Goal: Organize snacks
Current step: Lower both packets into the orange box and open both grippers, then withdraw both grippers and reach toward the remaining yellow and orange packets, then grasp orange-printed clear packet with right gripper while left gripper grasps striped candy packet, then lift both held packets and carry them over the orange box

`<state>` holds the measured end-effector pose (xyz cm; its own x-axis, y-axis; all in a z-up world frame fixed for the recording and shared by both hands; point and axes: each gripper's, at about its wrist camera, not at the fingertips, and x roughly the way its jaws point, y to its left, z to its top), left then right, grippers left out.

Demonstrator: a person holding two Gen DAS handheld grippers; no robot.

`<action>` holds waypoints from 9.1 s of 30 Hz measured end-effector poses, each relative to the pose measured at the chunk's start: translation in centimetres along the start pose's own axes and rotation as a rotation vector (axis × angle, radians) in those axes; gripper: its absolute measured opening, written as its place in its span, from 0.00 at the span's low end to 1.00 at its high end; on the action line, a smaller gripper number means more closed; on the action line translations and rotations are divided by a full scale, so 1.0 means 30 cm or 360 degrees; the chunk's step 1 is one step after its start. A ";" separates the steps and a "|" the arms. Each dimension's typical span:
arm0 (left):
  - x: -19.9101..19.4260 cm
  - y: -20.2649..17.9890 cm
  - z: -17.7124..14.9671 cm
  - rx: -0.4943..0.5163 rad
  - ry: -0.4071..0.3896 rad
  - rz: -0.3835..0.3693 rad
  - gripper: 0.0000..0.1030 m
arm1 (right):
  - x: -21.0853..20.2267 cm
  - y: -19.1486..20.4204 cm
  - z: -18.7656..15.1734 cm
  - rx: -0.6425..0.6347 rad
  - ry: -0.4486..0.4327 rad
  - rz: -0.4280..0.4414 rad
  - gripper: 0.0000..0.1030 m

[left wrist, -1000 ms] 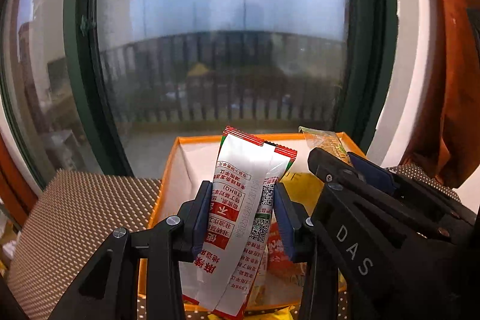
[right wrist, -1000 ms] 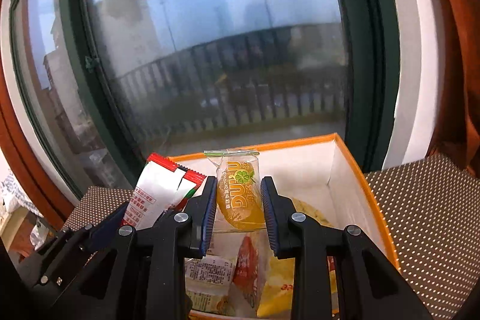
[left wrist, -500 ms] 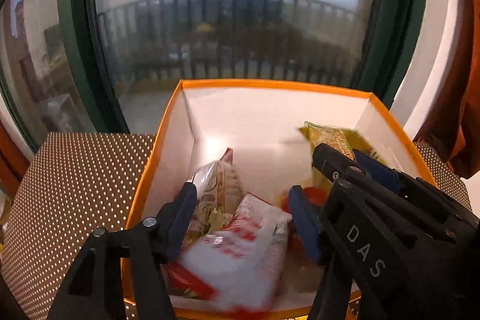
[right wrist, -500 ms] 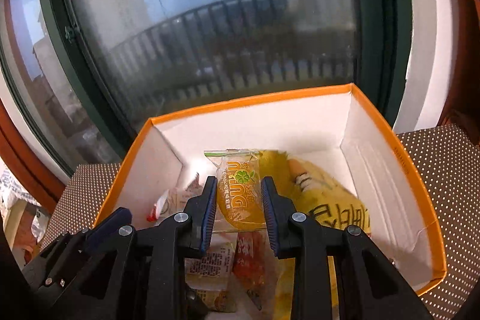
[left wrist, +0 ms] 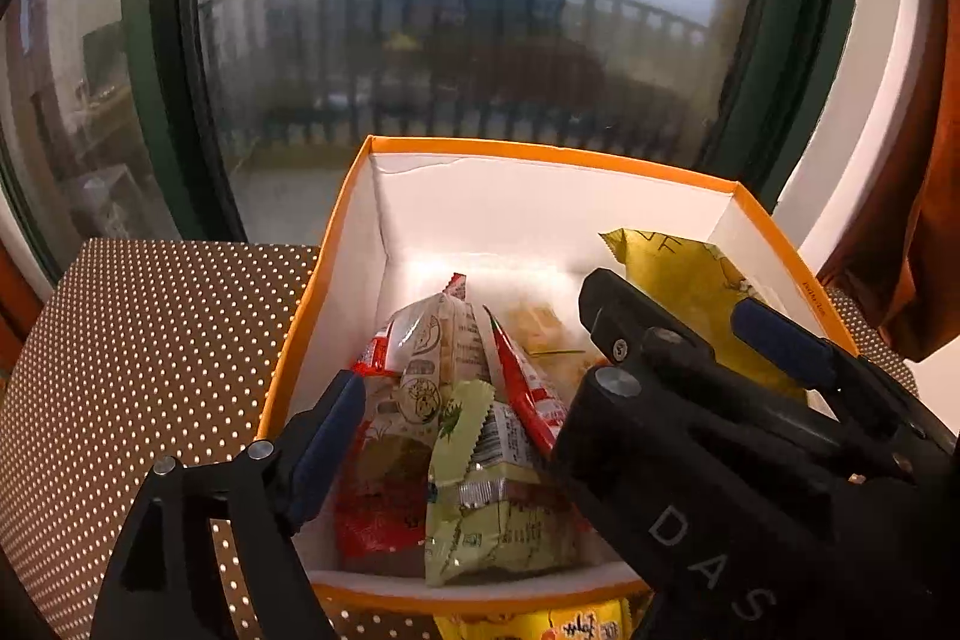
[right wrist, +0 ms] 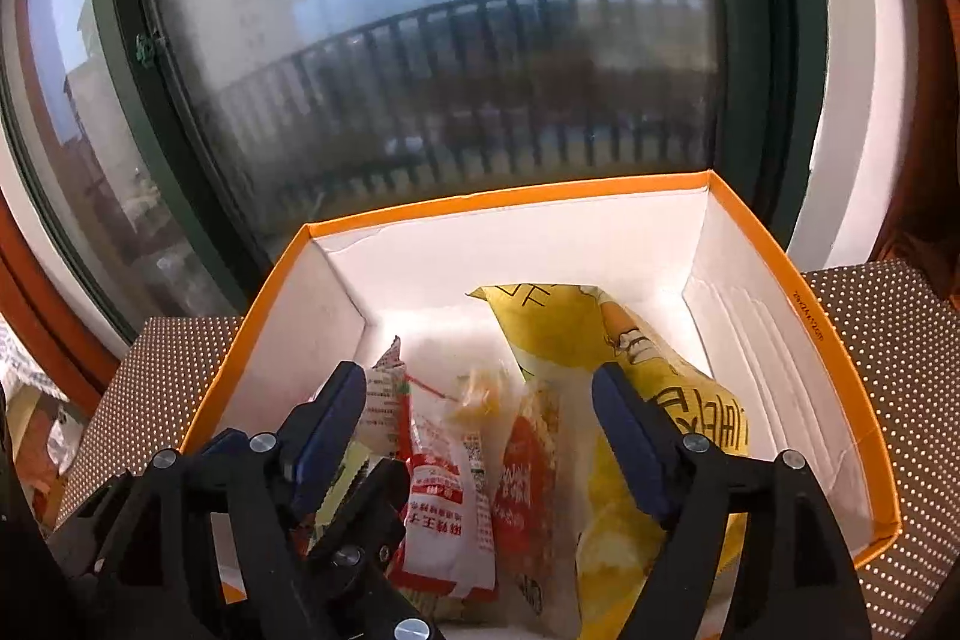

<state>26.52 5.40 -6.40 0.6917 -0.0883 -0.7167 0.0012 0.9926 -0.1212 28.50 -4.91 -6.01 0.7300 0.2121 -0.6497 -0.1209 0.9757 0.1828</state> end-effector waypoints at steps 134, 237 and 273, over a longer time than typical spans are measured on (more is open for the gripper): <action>-0.059 -0.149 -0.652 0.0315 0.0229 -0.0026 0.97 | -0.207 -0.207 -0.637 -0.0074 0.0263 0.0078 0.53; -0.589 -0.215 -0.558 0.0223 -0.0313 -0.0110 0.57 | -0.611 -0.154 -0.466 -0.0062 -0.0217 -0.0096 0.58; -0.670 -0.173 -0.124 0.0227 -0.0644 0.0046 0.57 | -0.610 -0.048 -0.045 -0.0097 -0.0547 0.0066 0.58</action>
<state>9.93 1.71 6.10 0.9204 -0.0490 -0.3880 0.0579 0.9983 0.0114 14.40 -10.12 4.62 0.9061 0.2310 -0.3543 -0.1877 0.9703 0.1527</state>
